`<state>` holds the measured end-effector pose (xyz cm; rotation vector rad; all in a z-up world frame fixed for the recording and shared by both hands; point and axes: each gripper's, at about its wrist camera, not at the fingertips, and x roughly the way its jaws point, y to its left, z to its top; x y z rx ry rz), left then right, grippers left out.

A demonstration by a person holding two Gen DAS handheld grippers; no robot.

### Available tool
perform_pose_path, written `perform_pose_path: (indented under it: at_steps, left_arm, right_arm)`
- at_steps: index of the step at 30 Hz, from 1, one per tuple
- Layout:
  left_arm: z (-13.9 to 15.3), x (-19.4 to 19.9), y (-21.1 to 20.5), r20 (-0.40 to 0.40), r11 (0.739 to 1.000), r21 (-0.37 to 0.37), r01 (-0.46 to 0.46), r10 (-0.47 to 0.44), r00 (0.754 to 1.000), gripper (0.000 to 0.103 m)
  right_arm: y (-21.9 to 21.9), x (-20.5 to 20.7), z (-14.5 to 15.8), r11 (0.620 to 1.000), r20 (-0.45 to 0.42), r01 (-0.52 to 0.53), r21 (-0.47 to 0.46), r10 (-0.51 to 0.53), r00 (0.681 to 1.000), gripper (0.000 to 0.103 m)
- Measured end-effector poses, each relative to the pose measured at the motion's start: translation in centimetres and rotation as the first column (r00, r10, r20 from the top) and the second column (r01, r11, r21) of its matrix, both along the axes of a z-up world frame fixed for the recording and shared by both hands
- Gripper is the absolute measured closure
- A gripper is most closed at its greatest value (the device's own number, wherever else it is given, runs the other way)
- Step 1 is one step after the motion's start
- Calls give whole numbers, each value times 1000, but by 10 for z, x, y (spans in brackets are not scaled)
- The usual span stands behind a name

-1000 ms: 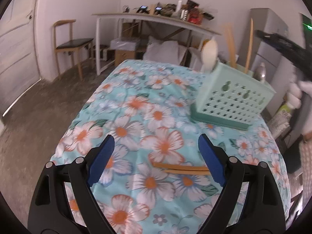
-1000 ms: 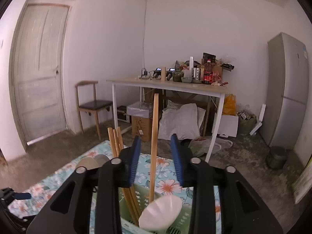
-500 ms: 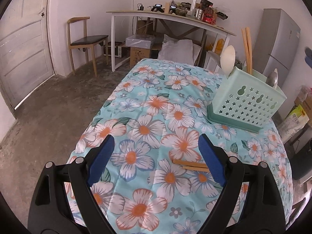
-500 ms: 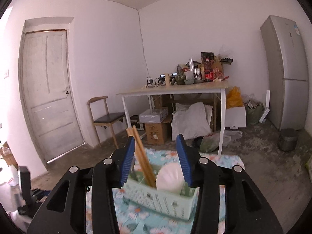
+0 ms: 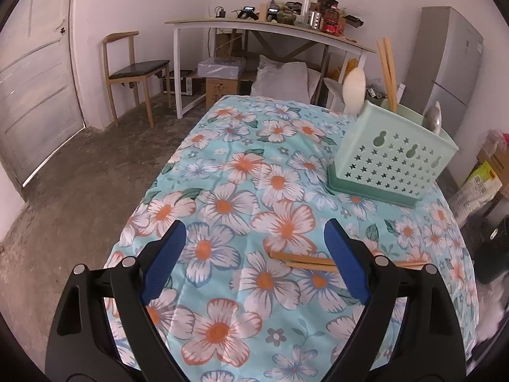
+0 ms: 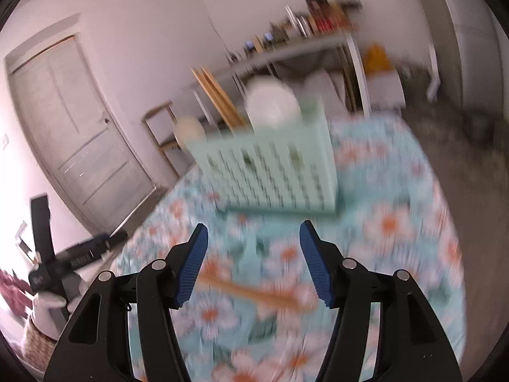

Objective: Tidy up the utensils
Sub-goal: 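Move both open tools back toward the chopsticks on the bedspread, then grasp a chopstick lying on the bedspread with the left tool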

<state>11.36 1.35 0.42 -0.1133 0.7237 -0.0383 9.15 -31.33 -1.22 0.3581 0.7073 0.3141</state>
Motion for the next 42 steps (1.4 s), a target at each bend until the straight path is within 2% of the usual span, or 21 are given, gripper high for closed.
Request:
perform_pose_path:
  at_steps: [4,9,12,13,14,15,16,17,18,20,22,23,25,26,27,29,36,38,42]
  left_arm:
    - [-4,-3,-4,14,999,15,29,-29,999,18]
    - [-11,-9,-25,40,989,53,141,-143,989,18]
    - [-15,-22,-56,74,955,135,265,-276,958,19]
    - [-17,-25,-66,71,938,160,306,-320,945,24]
    - [-20,-30,-81,61,911,188,366,-383,922,31]
    - [-24,-33,-91,49,891,205,406,-423,905,34]
    - [-27,-34,-98,40,875,219,431,-449,892,40]
    - [-31,-34,-109,28,849,247,467,-488,873,48]
    - [-34,-35,-117,21,827,276,490,-515,857,51]
    - [-41,-39,-135,10,760,364,539,-582,813,60]
    - [-49,-44,-151,-7,679,456,576,-644,765,65]
    - [-55,-47,-160,-26,618,517,592,-680,733,68]
    - [-67,-49,-175,-70,519,599,610,-725,685,73]
    - [-71,-48,-180,-88,487,621,614,-735,672,77]
    - [-77,-47,-186,-112,446,648,617,-746,656,79]
    - [-84,-44,-192,-141,389,683,618,-760,635,82]
    - [-97,-43,-204,-174,260,767,587,-796,579,91]
    - [-97,-48,-205,-175,240,780,578,-803,570,92]
    - [-94,-60,-204,-187,228,773,593,-810,556,92]
  right_arm:
    - [-10,-14,-34,998,-94,47,43,-42,995,44]
    - [-22,-19,-54,994,-150,81,74,-69,986,45]
    - [-26,-16,-54,991,-146,94,97,-79,986,49]
    - [-29,-15,-54,989,-141,99,109,-83,987,50]
    - [-30,-14,-53,988,-137,101,117,-85,987,52]
    - [-32,-13,-53,987,-135,105,125,-88,987,54]
    - [-34,-11,-53,985,-132,110,133,-93,987,55]
    - [-36,-11,-54,983,-130,115,146,-96,987,56]
    - [-39,-10,-54,980,-129,118,159,-98,987,57]
    - [-45,-9,-57,973,-126,127,191,-104,987,58]
    - [-51,-9,-59,967,-128,136,217,-110,986,58]
    - [-54,-8,-61,965,-131,140,223,-113,985,58]
    - [-56,-6,-64,962,-138,141,235,-111,984,58]
    - [-57,-5,-67,958,-144,141,250,-107,984,58]
    - [-57,-5,-69,956,-149,141,258,-105,983,58]
    - [-58,-3,-71,953,-151,137,270,-99,984,58]
    - [-63,-3,-74,942,-146,135,307,-93,985,58]
    - [-66,-5,-75,940,-142,134,314,-93,986,58]
    - [-68,-6,-75,937,-136,134,323,-95,986,58]
